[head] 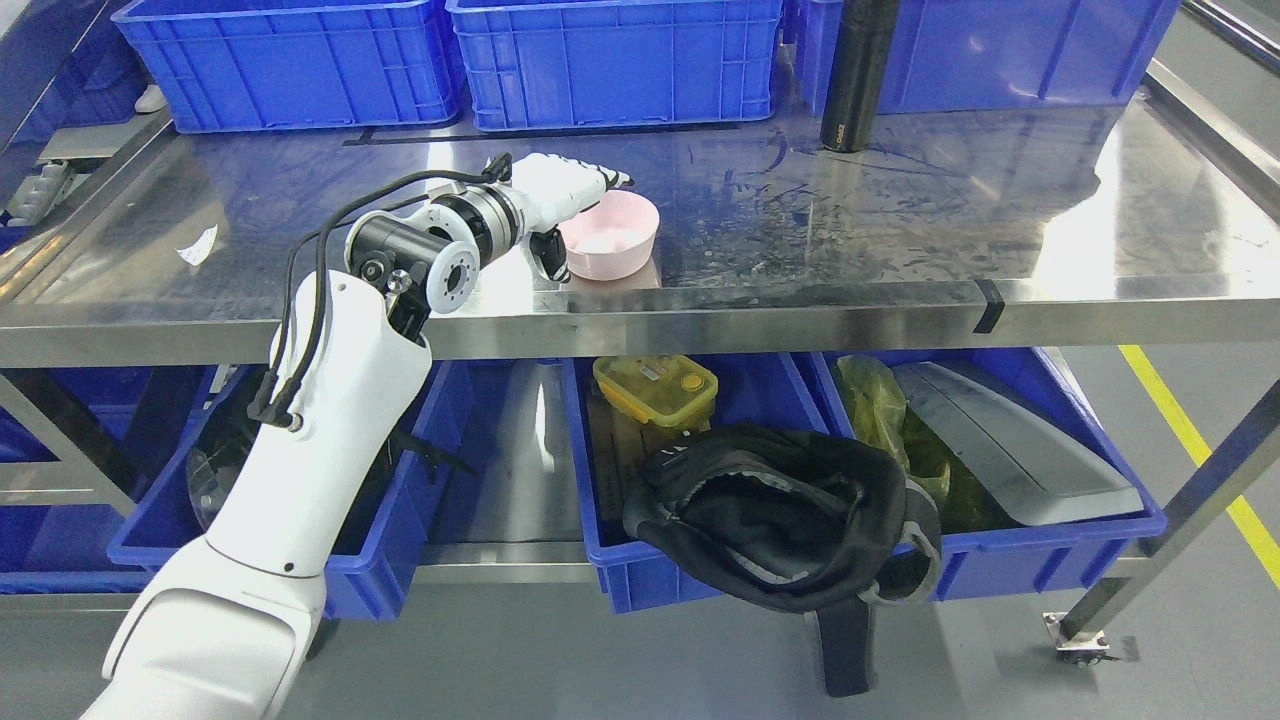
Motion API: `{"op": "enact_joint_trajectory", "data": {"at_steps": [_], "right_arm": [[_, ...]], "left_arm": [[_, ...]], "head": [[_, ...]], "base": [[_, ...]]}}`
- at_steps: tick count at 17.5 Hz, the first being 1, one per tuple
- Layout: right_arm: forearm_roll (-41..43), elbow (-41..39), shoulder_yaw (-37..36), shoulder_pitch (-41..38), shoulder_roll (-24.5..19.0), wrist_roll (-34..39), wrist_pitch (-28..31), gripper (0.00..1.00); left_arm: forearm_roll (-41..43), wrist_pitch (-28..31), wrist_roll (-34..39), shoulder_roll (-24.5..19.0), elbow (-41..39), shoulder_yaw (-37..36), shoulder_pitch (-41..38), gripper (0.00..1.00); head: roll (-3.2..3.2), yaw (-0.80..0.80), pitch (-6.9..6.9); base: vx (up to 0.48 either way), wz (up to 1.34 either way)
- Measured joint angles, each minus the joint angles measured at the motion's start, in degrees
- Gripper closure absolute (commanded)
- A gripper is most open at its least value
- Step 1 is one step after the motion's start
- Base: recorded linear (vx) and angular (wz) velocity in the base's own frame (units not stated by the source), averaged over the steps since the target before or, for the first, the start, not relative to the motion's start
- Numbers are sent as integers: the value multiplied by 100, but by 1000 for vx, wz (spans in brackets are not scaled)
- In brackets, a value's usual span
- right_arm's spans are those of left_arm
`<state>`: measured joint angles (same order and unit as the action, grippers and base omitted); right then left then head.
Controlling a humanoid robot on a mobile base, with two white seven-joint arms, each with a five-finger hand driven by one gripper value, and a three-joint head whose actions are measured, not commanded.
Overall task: Stack pink IKEA bowl on shelf middle layer
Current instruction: 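Close the left hand fingers around the pink bowl's rim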
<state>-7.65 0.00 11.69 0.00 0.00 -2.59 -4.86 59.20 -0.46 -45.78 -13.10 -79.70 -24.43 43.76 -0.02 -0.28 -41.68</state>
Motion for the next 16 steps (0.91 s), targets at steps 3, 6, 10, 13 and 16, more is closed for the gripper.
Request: {"op": "enact_joint_trajectory", "data": {"at_steps": [3, 6, 10, 13, 16], "right_arm": [[0, 0, 0, 0, 0, 0, 0, 0], [0, 0, 0, 0, 0, 0, 0, 0], [0, 0, 0, 0, 0, 0, 0, 0], [0, 0, 0, 0, 0, 0, 0, 0], [0, 0, 0, 0, 0, 0, 0, 0]], "left_arm": [[88, 14, 0, 72, 163, -45, 55, 13], [147, 16, 1, 151, 381, -83, 160, 15], [187, 18, 0, 334, 725, -119, 292, 18], [201, 27, 2, 491, 977, -142, 411, 24], [213, 41, 6, 602, 1195, -153, 523, 27]], "head": [[0, 0, 0], [0, 0, 0], [0, 0, 0], [0, 0, 0], [0, 0, 0]], "base": [[0, 0], [0, 0], [0, 0], [0, 0], [0, 0]]}}
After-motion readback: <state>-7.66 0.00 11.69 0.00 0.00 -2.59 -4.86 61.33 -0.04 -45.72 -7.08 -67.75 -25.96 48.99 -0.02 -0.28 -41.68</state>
